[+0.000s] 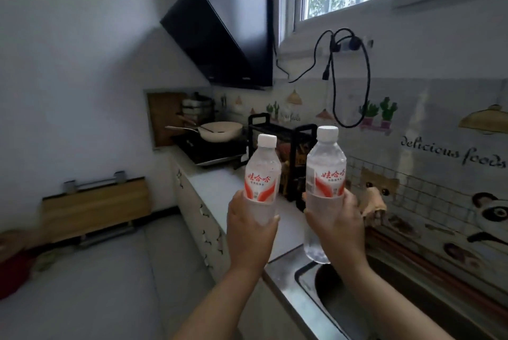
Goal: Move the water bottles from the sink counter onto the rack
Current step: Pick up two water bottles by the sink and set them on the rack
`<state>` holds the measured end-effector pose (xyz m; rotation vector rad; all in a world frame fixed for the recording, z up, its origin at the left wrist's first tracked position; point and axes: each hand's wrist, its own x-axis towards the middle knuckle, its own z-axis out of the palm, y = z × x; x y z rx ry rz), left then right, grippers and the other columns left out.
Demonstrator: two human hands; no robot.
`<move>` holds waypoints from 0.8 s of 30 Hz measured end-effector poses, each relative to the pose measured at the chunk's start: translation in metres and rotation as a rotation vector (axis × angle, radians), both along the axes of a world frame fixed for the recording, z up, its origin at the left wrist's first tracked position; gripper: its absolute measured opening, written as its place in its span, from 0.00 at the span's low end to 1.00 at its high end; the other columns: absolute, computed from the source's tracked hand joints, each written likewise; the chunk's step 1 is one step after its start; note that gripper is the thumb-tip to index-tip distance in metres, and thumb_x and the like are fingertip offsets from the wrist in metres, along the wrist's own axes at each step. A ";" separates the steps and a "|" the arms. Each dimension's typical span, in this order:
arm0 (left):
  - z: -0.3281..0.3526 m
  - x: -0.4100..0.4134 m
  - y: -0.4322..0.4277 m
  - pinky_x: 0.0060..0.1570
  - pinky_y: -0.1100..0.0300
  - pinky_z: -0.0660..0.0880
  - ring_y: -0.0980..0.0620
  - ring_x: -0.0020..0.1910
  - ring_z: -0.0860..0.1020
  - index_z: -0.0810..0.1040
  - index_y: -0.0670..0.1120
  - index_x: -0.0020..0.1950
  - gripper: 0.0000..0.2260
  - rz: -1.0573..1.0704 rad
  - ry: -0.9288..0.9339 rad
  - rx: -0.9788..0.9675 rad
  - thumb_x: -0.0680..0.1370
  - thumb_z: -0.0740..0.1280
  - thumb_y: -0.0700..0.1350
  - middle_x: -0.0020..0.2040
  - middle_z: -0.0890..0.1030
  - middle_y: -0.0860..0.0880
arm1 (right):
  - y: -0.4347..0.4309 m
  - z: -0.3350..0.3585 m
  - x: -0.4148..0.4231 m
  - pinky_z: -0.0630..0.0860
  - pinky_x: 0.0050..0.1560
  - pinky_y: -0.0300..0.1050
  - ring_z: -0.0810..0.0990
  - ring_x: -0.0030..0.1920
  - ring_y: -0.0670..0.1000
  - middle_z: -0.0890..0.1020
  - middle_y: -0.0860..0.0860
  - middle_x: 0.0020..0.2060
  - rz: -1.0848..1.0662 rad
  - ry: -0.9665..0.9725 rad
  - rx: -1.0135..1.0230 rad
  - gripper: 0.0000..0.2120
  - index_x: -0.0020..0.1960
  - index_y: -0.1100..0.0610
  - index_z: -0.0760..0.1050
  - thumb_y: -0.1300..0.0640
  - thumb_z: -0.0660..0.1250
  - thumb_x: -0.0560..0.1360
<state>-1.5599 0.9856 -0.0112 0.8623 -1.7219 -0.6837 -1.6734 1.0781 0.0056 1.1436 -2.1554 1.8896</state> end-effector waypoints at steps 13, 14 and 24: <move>-0.005 0.004 -0.172 0.40 0.76 0.63 0.58 0.50 0.68 0.68 0.45 0.61 0.27 -0.011 0.074 0.042 0.66 0.76 0.43 0.51 0.68 0.55 | -0.185 -0.012 0.007 0.70 0.52 0.42 0.72 0.54 0.48 0.74 0.52 0.57 0.074 -0.065 0.008 0.33 0.68 0.56 0.64 0.61 0.74 0.67; -0.008 0.000 -0.188 0.40 0.77 0.63 0.59 0.50 0.68 0.67 0.46 0.61 0.27 -0.022 0.079 0.045 0.66 0.76 0.43 0.51 0.68 0.55 | -0.202 -0.015 0.002 0.70 0.53 0.42 0.71 0.54 0.47 0.74 0.52 0.58 0.065 -0.061 0.003 0.33 0.68 0.56 0.64 0.61 0.74 0.67; -0.006 -0.068 -0.356 0.52 0.64 0.70 0.50 0.61 0.73 0.64 0.45 0.67 0.32 -0.070 0.012 0.092 0.67 0.76 0.45 0.62 0.71 0.47 | -0.363 -0.009 -0.058 0.70 0.58 0.44 0.72 0.63 0.53 0.73 0.54 0.63 0.031 -0.103 -0.032 0.33 0.69 0.57 0.63 0.63 0.74 0.68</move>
